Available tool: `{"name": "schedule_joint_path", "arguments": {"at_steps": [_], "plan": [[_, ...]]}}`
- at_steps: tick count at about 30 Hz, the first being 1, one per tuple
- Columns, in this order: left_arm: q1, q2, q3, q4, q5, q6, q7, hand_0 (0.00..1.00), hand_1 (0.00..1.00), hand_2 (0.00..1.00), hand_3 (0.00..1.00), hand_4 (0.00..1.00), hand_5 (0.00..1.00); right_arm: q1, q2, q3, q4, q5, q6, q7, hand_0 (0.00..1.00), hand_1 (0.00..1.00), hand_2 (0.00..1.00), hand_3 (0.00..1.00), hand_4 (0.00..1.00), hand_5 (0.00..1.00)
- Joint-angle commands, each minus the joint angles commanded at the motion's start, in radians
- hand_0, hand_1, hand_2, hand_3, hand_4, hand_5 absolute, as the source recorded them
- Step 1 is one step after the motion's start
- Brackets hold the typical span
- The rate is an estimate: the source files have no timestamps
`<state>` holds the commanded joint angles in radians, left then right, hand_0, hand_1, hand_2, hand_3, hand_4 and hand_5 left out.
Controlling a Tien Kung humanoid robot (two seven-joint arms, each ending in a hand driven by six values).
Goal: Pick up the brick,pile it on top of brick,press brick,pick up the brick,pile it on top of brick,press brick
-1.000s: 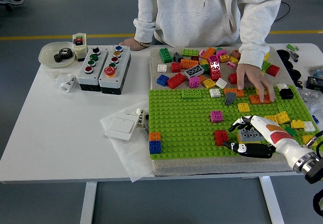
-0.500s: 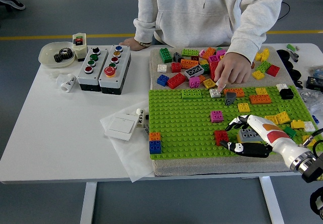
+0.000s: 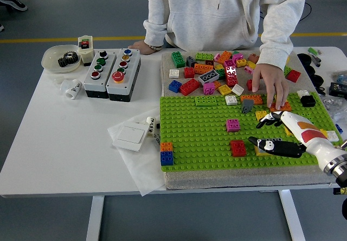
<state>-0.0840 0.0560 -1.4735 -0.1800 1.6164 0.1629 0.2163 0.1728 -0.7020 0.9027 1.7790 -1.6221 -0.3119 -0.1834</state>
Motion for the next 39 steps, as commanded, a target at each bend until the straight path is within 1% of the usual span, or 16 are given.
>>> {"name": "schedule_joint_path", "arguments": {"at_steps": [13, 14, 15, 17, 20, 21, 22, 23, 24, 26, 27, 30, 32, 33, 38, 39], "plan": [[-0.003, -0.001, 0.005, 0.0, -0.006, 0.001, 0.001, 0.779, 0.794, 0.837, 0.622, 0.653, 0.67, -0.017, 0.015, 0.122, 0.0, -0.01, -0.025, -0.003, 0.654, 0.652, 0.696, 0.554, 0.874, 0.639], [-0.004, -0.001, 0.006, 0.0, -0.007, 0.001, 0.001, 0.779, 0.794, 0.837, 0.622, 0.653, 0.67, -0.017, 0.017, 0.129, 0.0, -0.015, -0.028, -0.005, 0.654, 0.652, 0.696, 0.554, 0.874, 0.639], [-0.004, -0.001, 0.006, 0.0, -0.008, 0.001, 0.001, 0.779, 0.795, 0.837, 0.622, 0.652, 0.67, -0.016, 0.017, 0.135, 0.0, -0.019, -0.03, -0.006, 0.676, 0.666, 0.706, 0.563, 0.874, 0.63], [-0.004, -0.001, 0.006, 0.0, -0.007, 0.0, 0.001, 0.779, 0.795, 0.837, 0.622, 0.652, 0.67, -0.01, 0.017, 0.143, 0.0, -0.039, -0.031, -0.011, 0.676, 0.666, 0.706, 0.563, 0.874, 0.63], [-0.004, -0.001, 0.004, 0.0, -0.005, 0.0, 0.001, 0.779, 0.795, 0.837, 0.622, 0.652, 0.67, 0.009, 0.017, 0.146, 0.0, -0.069, -0.022, -0.012, 0.676, 0.666, 0.706, 0.563, 0.874, 0.63], [-0.004, -0.001, 0.004, 0.0, -0.004, -0.001, 0.002, 0.779, 0.794, 0.837, 0.622, 0.652, 0.67, 0.017, 0.016, 0.144, -0.008, -0.075, -0.016, -0.013, 0.692, 0.685, 0.725, 0.57, 0.877, 0.584], [-0.003, -0.001, 0.005, 0.0, -0.004, -0.001, 0.002, 0.779, 0.794, 0.837, 0.622, 0.652, 0.67, 0.034, 0.013, 0.14, -0.028, -0.103, 0.0, -0.018, 0.692, 0.685, 0.725, 0.57, 0.877, 0.584], [-0.003, -0.001, 0.005, 0.0, -0.004, -0.002, 0.002, 0.779, 0.794, 0.837, 0.622, 0.652, 0.67, 0.039, 0.012, 0.138, -0.035, -0.115, 0.004, -0.019, 0.692, 0.685, 0.725, 0.57, 0.877, 0.584], [-0.003, -0.002, 0.005, 0.0, -0.003, -0.002, 0.003, 0.779, 0.794, 0.837, 0.622, 0.652, 0.67, 0.056, 0.011, 0.128, -0.061, -0.143, 0.016, -0.022, 0.692, 0.685, 0.725, 0.57, 0.877, 0.584], [-0.002, -0.002, 0.005, 0.0, -0.002, -0.003, 0.003, 0.779, 0.794, 0.837, 0.622, 0.652, 0.67, 0.081, 0.01, 0.106, -0.102, -0.148, 0.016, -0.018, 0.692, 0.685, 0.725, 0.57, 0.877, 0.584], [-0.002, -0.002, 0.005, 0.0, -0.001, -0.003, 0.003, 0.777, 0.794, 0.836, 0.623, 0.652, 0.671, 0.091, 0.012, 0.097, -0.118, -0.154, 0.014, -0.019, 0.699, 0.695, 0.737, 0.583, 0.9, 0.44], [-0.001, -0.003, 0.008, 0.0, -0.003, -0.004, 0.004, 0.777, 0.794, 0.836, 0.623, 0.652, 0.671, 0.127, 0.023, 0.068, -0.173, -0.166, 0.001, -0.02, 0.699, 0.695, 0.737, 0.583, 0.9, 0.44], [-0.001, -0.003, 0.008, 0.0, -0.001, -0.004, 0.005, 0.777, 0.794, 0.836, 0.623, 0.652, 0.671, 0.147, 0.032, 0.052, -0.197, -0.178, -0.002, -0.02, 0.699, 0.695, 0.737, 0.583, 0.9, 0.44], [-0.001, -0.003, 0.008, 0.0, -0.001, -0.004, 0.005, 0.777, 0.794, 0.837, 0.623, 0.652, 0.673, 0.162, 0.038, 0.039, -0.212, -0.192, -0.003, -0.019, 0.691, 0.681, 0.721, 0.577, 0.895, 0.412], [-0.001, -0.003, 0.013, 0.0, -0.004, -0.005, 0.005, 0.777, 0.794, 0.837, 0.623, 0.652, 0.673, 0.209, 0.055, -0.015, -0.246, -0.188, -0.002, -0.001, 0.691, 0.681, 0.721, 0.577, 0.895, 0.412], [-0.001, -0.003, 0.013, 0.0, -0.003, -0.006, 0.005, 0.776, 0.794, 0.837, 0.622, 0.652, 0.672, 0.221, 0.056, -0.034, -0.243, -0.197, 0.006, 0.001, 0.668, 0.658, 0.7, 0.554, 0.887, 0.381]]}}
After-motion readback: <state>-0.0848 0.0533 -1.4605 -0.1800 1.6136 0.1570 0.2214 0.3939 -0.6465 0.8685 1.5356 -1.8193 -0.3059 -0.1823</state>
